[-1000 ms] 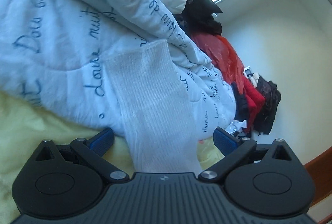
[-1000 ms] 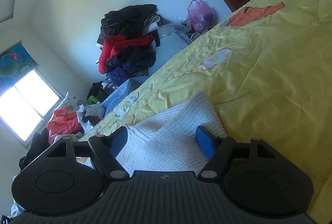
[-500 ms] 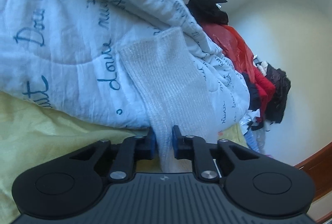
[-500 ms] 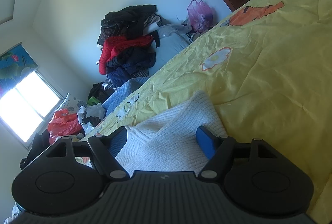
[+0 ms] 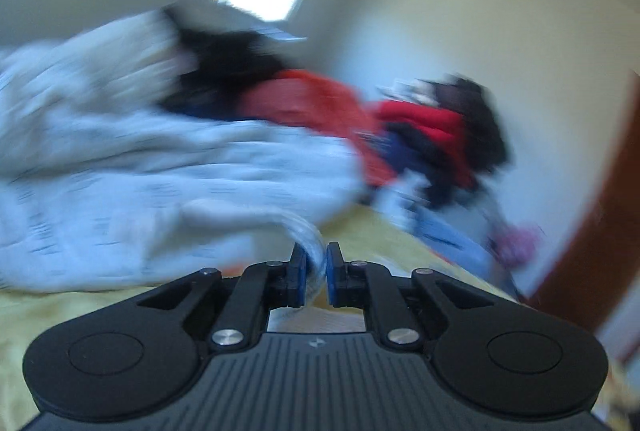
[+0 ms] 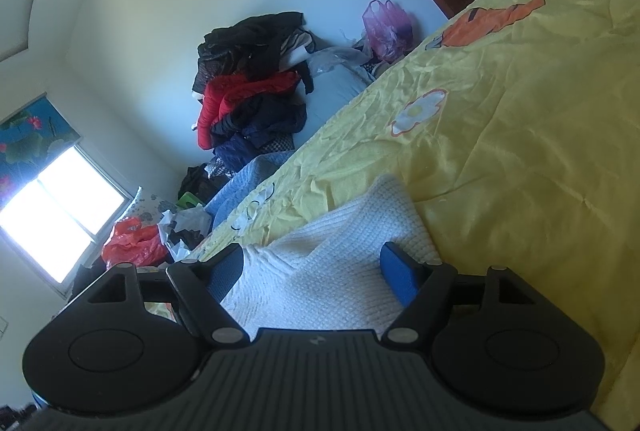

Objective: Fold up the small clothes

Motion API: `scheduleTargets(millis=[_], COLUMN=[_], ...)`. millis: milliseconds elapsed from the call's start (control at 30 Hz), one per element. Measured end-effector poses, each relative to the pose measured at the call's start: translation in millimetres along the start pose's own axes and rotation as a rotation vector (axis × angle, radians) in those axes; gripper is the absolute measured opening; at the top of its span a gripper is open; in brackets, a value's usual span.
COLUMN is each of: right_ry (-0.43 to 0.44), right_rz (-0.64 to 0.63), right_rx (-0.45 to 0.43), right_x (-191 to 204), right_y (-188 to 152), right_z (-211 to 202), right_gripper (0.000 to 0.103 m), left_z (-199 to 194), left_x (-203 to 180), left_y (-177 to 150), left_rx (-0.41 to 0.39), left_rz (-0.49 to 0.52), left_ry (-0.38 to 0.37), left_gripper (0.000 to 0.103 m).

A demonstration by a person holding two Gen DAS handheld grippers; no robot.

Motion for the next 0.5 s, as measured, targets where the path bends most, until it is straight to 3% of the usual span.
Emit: scheduleTargets(millis=[100, 233, 333, 367, 400, 433, 467, 500], right_ry=[0.007, 0.017, 0.021, 0.021, 0.024, 0.028, 0.034, 0.039], right_rz=[0.009, 0.016, 0.017, 0.017, 0.018, 0.020, 0.024, 0.030], right_rx=[0.000, 0.002, 0.003, 0.003, 0.003, 0.004, 0.005, 0.006], right_x=[-1.1, -2.8, -3.2, -2.6, -2.8, -3.3, -3.8, -4.7], right_y=[0.2, 0.4, 0.1, -0.3, -0.1, 0.1, -0.1, 0.3], right_z=[-0.5, -0.8, -1.4, -1.4, -1.4, -1.3, -1.4, -1.3], right_gripper=[0.077, 0.078, 0.078, 0.079, 0.079, 0.080, 0.081, 0.081], left_z=[-2.5, -0.9, 5.3, -1.8, -9.3, -15.3, -22.6, -30.1], left_x=[-80.0, -160.4, -192.1, -198.2, -204.3, -208.2, -211.9, -211.0], left_y=[-34.3, -110.5, -161.6, -169.5, -173.4, -175.5, -177.6, -178.6], left_rx=[0.065, 0.192, 0.314, 0.262, 0.234, 0.228, 0.220, 0.201], left_rz=[0.141, 0.337, 0.491, 0.567, 0.639, 0.693, 0.741, 0.770], left_ry=[-0.157, -0.295, -0.290, -0.276, -0.274, -0.293, -0.325, -0.339], left_gripper=[0.010, 0.010, 0.012, 0.014, 0.025, 0.046, 0.061, 0.084])
Point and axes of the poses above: each gripper's, at about its wrist camera, not at the fingertips, and z roughly the way its jaws point, x to its left, y to its top, the point moved 1 cm from there along z, roughly the way its jaws point, and after that the axes turned 4 degrees about z, right-handed, at the moved point
